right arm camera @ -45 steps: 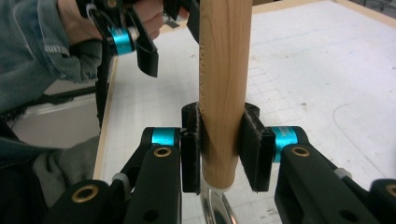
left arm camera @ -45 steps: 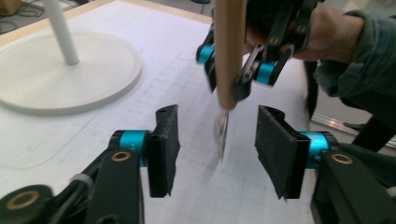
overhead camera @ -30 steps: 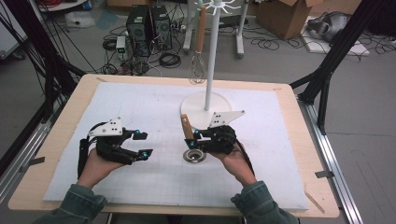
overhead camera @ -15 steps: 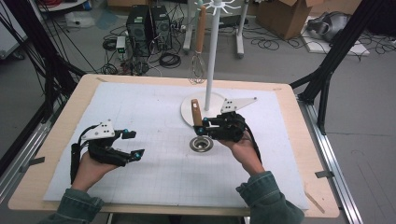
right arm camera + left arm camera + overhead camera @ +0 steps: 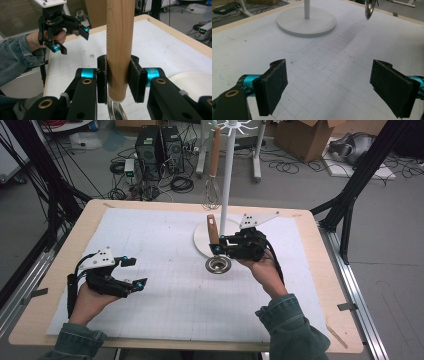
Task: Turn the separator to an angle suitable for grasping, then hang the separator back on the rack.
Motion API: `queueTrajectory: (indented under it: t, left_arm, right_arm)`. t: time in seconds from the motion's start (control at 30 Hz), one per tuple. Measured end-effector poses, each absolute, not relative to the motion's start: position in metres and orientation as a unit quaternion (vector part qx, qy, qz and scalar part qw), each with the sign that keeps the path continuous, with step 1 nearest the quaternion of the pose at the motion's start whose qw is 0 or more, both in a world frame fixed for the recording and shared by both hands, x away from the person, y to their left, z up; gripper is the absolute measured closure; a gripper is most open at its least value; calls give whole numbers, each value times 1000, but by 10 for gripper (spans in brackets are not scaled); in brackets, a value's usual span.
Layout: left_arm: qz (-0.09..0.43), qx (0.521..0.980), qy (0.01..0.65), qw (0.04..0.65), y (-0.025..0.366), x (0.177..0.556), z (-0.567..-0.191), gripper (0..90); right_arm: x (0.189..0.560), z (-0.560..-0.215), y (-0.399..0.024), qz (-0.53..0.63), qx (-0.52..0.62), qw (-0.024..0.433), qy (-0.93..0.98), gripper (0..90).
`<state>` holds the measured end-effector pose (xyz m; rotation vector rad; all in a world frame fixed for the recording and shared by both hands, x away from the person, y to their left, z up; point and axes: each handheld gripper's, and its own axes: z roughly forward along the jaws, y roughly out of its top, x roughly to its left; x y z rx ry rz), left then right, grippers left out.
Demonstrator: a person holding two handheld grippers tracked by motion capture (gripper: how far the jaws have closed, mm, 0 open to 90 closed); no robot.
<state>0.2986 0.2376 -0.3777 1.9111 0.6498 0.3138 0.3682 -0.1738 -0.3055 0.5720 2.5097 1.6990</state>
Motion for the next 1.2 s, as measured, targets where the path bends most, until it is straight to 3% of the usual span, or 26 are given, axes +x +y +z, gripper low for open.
queueTrajectory:
  t: [1.2]
  left_arm:
    - [132, 802, 288, 506, 238, 303, -386, 63]
  right_arm:
    - [402, -242, -191, 571, 201, 63, 793, 717]
